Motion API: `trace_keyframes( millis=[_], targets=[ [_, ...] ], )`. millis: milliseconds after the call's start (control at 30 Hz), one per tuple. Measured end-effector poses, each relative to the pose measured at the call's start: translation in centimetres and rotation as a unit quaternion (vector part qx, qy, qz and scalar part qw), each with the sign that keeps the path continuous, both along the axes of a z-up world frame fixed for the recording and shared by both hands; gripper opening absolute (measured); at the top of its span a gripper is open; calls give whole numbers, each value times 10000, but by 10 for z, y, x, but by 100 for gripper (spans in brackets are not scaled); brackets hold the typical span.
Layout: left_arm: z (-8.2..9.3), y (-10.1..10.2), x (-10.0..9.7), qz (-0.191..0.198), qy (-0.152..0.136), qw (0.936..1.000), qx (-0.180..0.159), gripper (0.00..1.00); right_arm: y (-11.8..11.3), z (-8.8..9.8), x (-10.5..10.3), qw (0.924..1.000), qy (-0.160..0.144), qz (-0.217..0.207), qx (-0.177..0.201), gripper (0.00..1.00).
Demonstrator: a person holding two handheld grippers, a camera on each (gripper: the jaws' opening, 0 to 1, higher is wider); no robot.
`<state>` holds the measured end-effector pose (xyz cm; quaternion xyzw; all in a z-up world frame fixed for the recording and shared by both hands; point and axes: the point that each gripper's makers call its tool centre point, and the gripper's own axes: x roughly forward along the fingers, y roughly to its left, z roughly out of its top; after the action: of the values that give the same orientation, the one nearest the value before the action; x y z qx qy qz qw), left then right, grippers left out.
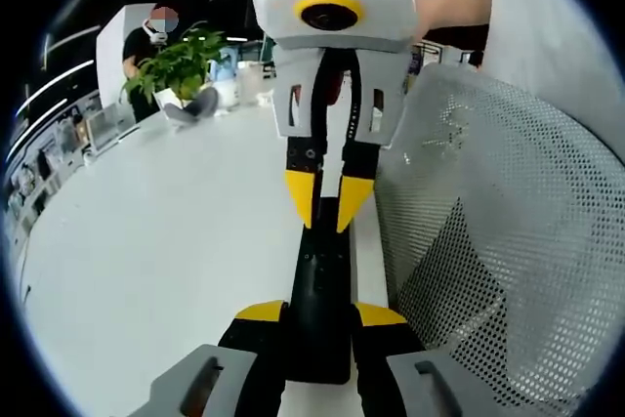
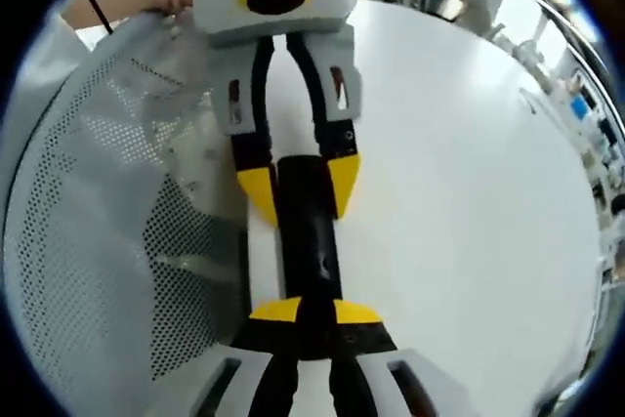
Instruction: Press the specified remote control buttons in sequence, fully releasing each button before pressing the next.
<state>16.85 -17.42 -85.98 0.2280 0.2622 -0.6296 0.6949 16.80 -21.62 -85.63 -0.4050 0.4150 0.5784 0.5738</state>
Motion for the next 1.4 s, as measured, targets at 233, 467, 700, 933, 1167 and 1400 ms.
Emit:
trace_keyframes(
  millis=[233, 467, 700, 933, 1167, 1400],
  targets=[
    [0, 0, -1, -7, 1, 10000, -11, 25, 0, 2, 1, 9981, 112, -363, 487, 7],
    [0, 0, -1, -17, 3, 10000, -4, 25, 0, 5, -3, 9884, -479, -613, 1307, 7],
    [1, 0, -1, -6, 5, 10000, -15, 25, 7, 5, -5, 9898, -544, -308, 1277, 4],
    [1, 0, -1, -11, 1, 10000, -9, 25, 8, 5, 1, 9922, -485, -176, 1137, 8],
    [1, 0, 0, -21, -6, 10000, 5, 25, 8, 4, -1, 9967, -191, 243, 749, 8],
    [1, 0, 0, -24, -7, 10000, 3, 25, 9, 1, -1, 9987, -39, 497, 68, 7]
  ],
)
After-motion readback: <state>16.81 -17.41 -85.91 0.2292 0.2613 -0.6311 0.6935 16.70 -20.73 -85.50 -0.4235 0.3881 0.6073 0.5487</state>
